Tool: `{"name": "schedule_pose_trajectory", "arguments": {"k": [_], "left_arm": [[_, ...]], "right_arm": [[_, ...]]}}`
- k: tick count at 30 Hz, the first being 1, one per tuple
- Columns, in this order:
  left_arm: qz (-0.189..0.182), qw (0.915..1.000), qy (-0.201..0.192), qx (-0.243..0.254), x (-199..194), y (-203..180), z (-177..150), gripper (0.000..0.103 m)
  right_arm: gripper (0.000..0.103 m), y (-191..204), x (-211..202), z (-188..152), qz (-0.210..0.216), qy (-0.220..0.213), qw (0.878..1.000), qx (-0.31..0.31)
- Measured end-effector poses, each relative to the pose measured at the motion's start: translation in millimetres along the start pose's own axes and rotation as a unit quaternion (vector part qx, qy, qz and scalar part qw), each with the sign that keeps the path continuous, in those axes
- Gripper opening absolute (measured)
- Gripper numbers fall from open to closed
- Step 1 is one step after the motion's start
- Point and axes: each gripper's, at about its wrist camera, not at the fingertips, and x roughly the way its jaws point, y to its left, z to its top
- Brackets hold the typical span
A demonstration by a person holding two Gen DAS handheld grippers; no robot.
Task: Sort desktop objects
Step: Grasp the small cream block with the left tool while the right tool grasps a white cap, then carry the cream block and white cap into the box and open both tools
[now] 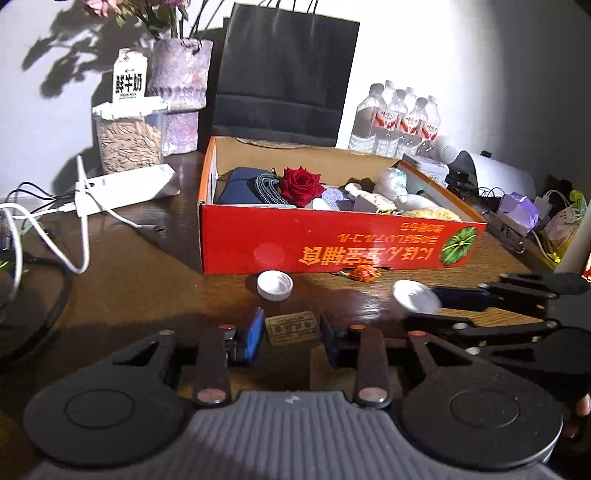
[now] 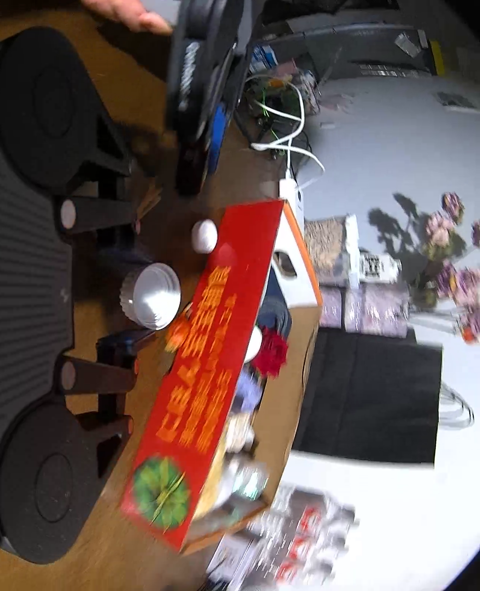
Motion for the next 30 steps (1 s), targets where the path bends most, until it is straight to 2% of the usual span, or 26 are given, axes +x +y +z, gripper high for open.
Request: {"name": "schedule_pose_trajectory", "arguments": {"k": [4, 10, 14, 17, 21, 24, 28, 30], "left_arm": [[-0.002, 0.9999, -0.007, -0.008, -21, -11, -6, 0.034], [-0.008, 0.9995, -0.027, 0.013, -48, -37, -4, 0.034], [-0.019, 0.9981, -0.047, 0.035, -53, -49, 12, 0.034], [-0.034, 0.9959, -0.059, 0.058, -41, -53, 37, 0.034], [-0.047, 0.9955, -0.054, 0.062, -7, -50, 87, 0.034], [-0.038, 0.9968, -0.034, 0.062, 37, -48, 129, 0.034], [-0.035, 0.9986, 0.010, 0.038, 114, -39, 181, 0.035], [-0.012, 0.9994, 0.025, 0.019, 150, -33, 197, 0.035]], "right_arm": [[0.037, -12, -37, -17, -0.030, -0.016, 0.999, 0.031], [0.037, -29, -87, -32, -0.069, -0.051, 0.994, 0.063], [0.037, -44, -108, -29, -0.071, -0.079, 0.991, 0.083], [0.037, -54, -109, -11, -0.070, -0.095, 0.990, 0.077], [0.037, -71, -93, 29, -0.060, -0.106, 0.990, 0.066], [0.037, -92, -59, 70, -0.046, -0.094, 0.992, 0.077], [0.037, -126, 17, 119, -0.040, -0.033, 0.993, 0.108], [0.037, -143, 63, 137, -0.020, 0.006, 0.991, 0.129]]}}
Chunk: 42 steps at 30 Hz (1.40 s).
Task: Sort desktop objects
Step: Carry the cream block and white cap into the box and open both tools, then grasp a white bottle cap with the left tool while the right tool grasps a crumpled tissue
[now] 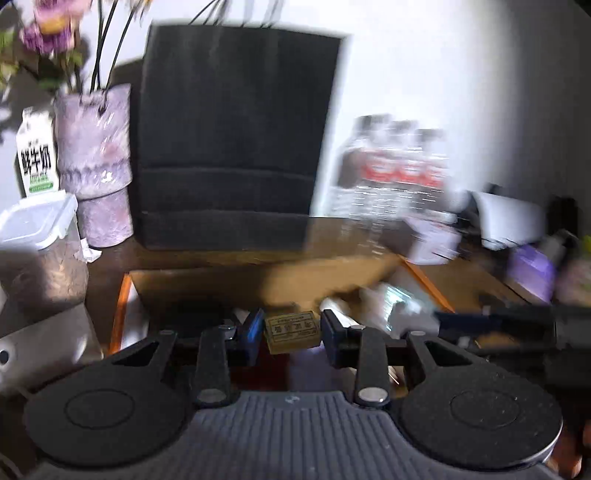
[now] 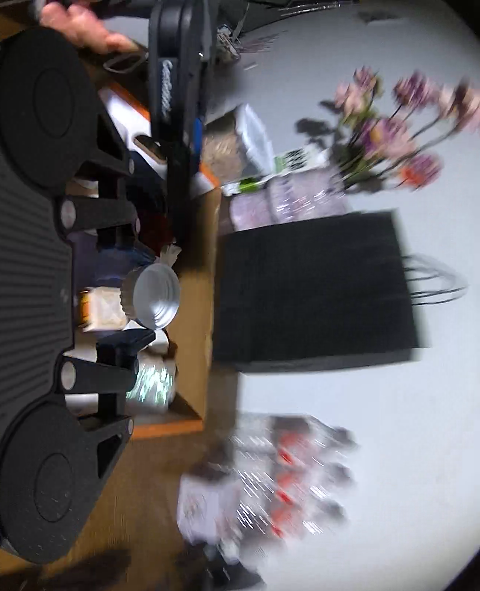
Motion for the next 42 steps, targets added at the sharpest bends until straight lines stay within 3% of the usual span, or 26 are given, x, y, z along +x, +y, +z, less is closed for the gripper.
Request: {"name": "schedule_pose_trajectory", "arguments": {"k": [4, 8, 9, 10, 11, 14, 17, 19, 23, 27, 31, 35, 40, 42], "left_arm": [[0.025, 0.9973, 0.062, -0.032, 63, 21, 16, 0.035], [0.047, 0.9930, 0.100, -0.041, 95, 38, 17, 0.035], [0.040, 0.9930, 0.103, -0.040, 97, 41, 15, 0.039], [0.033, 0.9932, 0.104, -0.040, 99, 43, 14, 0.052], [0.029, 0.9938, 0.100, -0.037, 98, 44, 13, 0.057], [0.033, 0.9963, 0.077, -0.019, 83, 43, 12, 0.072], [0.031, 0.9978, 0.056, -0.018, 58, 43, 18, 0.079], [0.032, 0.9985, 0.038, -0.022, 37, 43, 23, 0.089], [0.041, 0.9988, -0.010, -0.024, -20, 39, 17, 0.097], [0.037, 0.9968, -0.065, -0.029, -87, 32, -3, 0.103], [0.020, 0.9952, -0.092, -0.029, -144, 23, -41, 0.103], [0.033, 0.9928, -0.108, -0.039, -179, 12, -101, 0.103], [0.065, 0.9915, -0.110, -0.021, -201, -7, -176, 0.103], [0.058, 0.9932, -0.100, -0.018, -204, -9, -200, 0.103]], "right_arm": [[0.037, -11, 71, 24, 0.016, 0.069, 0.997, 0.022], [0.039, -4, 118, 32, 0.008, 0.122, 0.992, 0.039], [0.039, -3, 126, 33, 0.009, 0.130, 0.991, 0.041], [0.038, 1, 132, 33, 0.011, 0.136, 0.990, 0.040], [0.042, 5, 136, 33, 0.011, 0.141, 0.989, 0.036], [0.063, 12, 133, 34, -0.001, 0.132, 0.991, 0.024], [0.068, 10, 113, 35, -0.013, 0.110, 0.994, 0.014], [0.069, 7, 92, 36, -0.034, 0.088, 0.995, 0.012], [0.077, 7, 33, 28, -0.080, 0.026, 0.996, -0.003], [0.083, 16, -30, 0, -0.076, -0.023, 0.997, -0.012], [0.087, 33, -82, -44, -0.049, -0.041, 0.998, -0.017], [0.087, 51, -113, -93, -0.022, -0.032, 0.999, -0.026], [0.087, 72, -130, -152, -0.042, -0.020, 0.998, -0.035], [0.087, 79, -133, -172, -0.053, -0.020, 0.997, -0.043]]}}
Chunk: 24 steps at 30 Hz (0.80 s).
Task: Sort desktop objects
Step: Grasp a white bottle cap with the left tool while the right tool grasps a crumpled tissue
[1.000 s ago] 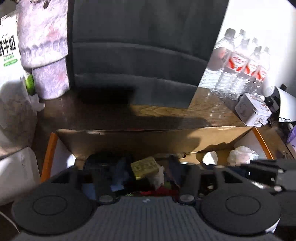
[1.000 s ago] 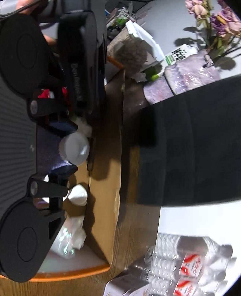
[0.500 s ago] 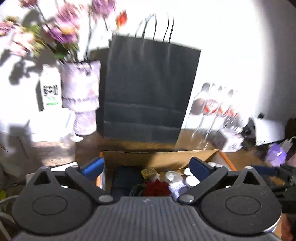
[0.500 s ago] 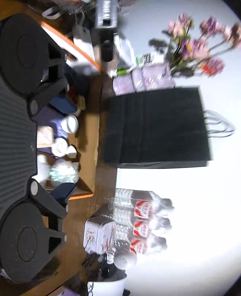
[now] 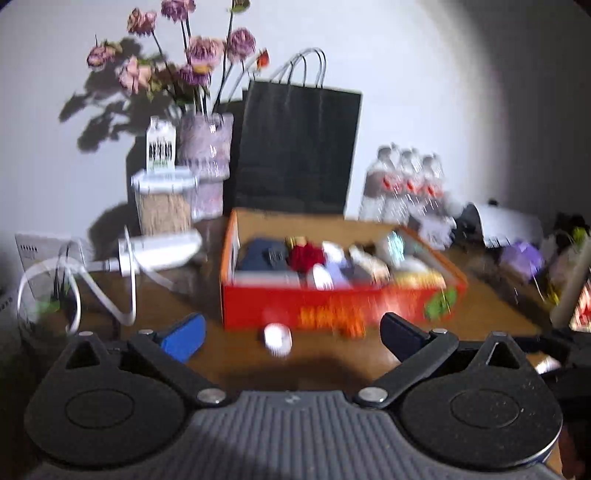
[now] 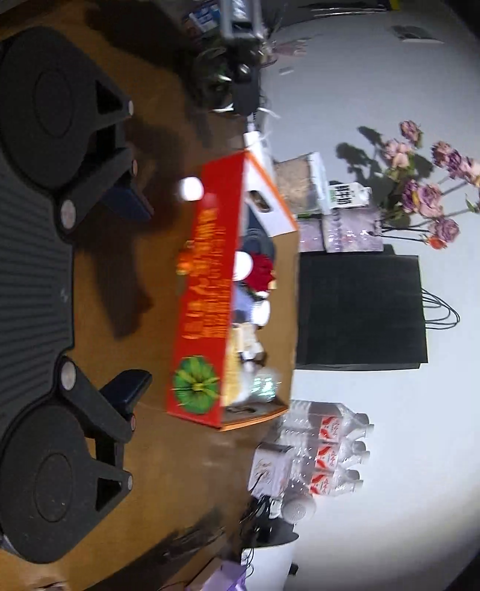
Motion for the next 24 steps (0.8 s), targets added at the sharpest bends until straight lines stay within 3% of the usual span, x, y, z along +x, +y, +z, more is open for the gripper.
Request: {"name": "schedule_pose_trajectory", "arguments": {"k": [6, 10, 15, 20, 22, 24], "left_arm": [[-0.017, 0.9985, 0.053, 0.007, 1, 1, -46, 0.103], [-0.019, 0.9980, 0.059, 0.015, 7, -1, -60, 0.103], [-0.017, 0.9983, 0.054, 0.014, 19, 9, -53, 0.103], [-0.027, 0.9983, 0.051, 0.008, 40, 37, -29, 0.101], [-0.023, 0.9981, 0.057, 0.003, 54, 47, -23, 0.093], [-0.027, 0.9978, 0.061, 0.002, 67, 54, -18, 0.088]], "right_arm": [[0.087, 9, -7, -35, 0.015, 0.017, 1.000, 0.003], [0.087, 14, -8, -44, 0.014, 0.024, 1.000, 0.000], [0.085, 22, 0, -40, 0.041, 0.020, 0.999, -0.012], [0.085, 47, 24, -22, 0.101, 0.014, 0.993, -0.053], [0.079, 61, 39, -16, 0.116, 0.018, 0.990, -0.077], [0.066, 71, 57, -9, 0.114, 0.032, 0.989, -0.088]]}}
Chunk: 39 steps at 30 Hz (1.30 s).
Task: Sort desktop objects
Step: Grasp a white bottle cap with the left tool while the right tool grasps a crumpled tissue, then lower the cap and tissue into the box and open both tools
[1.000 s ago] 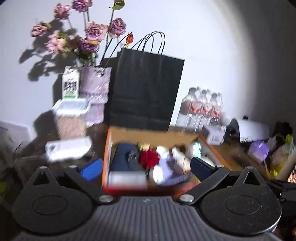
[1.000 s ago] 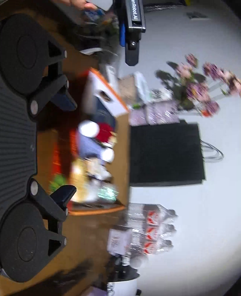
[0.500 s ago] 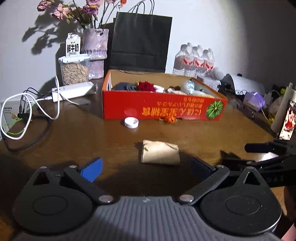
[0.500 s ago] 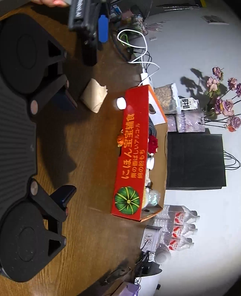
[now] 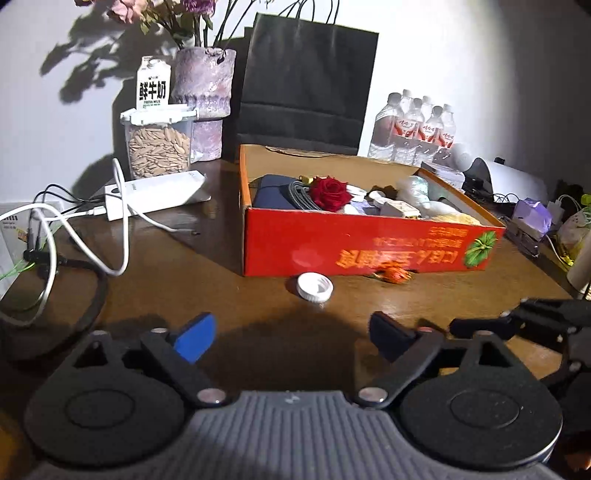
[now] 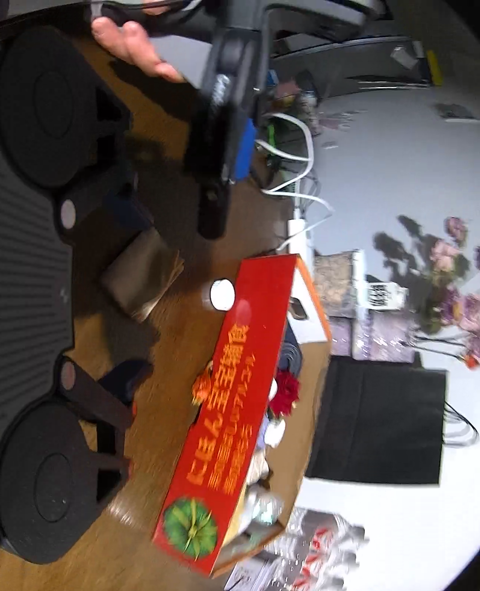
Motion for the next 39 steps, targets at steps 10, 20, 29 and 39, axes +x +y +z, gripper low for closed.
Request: {"name": "schedule_pose_trajectory", "arguments": {"k": [10, 20, 29, 39], "left_arm": [[-0.016, 0.9985, 0.046, 0.025, 61, -10, 26, 0.071], [0.044, 0.9977, 0.047, 0.024, 80, -33, 25, 0.039], [0.063, 0.9973, 0.036, 0.005, 48, -43, 4, 0.029], [0.025, 0.9995, 0.010, -0.016, -40, -71, -34, 0.029]], "right_arm": [[0.018, -16, 13, 0, -0.043, 0.015, 0.999, 0.006], [0.015, -66, -4, -14, -0.101, 0.004, 0.992, 0.072], [0.013, -62, -25, -23, -0.101, -0.014, 0.991, 0.083], [0.012, -56, -87, -41, -0.127, -0.067, 0.985, 0.092]]}}
